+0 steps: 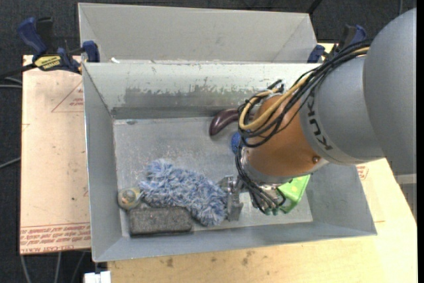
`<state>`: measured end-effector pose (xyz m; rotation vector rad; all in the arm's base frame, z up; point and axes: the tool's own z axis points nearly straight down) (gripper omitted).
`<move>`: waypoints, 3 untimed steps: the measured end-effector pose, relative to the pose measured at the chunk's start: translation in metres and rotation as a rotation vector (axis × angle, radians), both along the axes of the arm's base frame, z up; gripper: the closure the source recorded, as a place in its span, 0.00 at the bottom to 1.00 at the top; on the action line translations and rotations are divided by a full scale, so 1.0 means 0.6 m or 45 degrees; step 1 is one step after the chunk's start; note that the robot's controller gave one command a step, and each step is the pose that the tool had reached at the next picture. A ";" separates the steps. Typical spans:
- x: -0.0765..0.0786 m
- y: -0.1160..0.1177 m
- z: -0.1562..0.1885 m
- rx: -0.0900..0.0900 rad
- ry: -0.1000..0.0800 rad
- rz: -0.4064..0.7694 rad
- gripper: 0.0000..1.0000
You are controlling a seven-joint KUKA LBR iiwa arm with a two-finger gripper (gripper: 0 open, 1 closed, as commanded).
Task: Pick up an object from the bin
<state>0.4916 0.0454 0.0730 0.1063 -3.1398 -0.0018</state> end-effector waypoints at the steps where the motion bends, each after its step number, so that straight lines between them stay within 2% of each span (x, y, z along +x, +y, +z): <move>1: 0.016 -0.016 0.149 -0.001 -0.002 0.004 1.00; 2: 0.016 -0.016 0.149 -0.001 -0.002 0.005 1.00; 3: -0.012 -0.025 0.218 -0.001 0.004 0.008 1.00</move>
Offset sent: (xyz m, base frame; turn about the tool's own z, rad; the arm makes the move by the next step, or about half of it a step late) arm 0.0000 0.0000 0.0000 0.0000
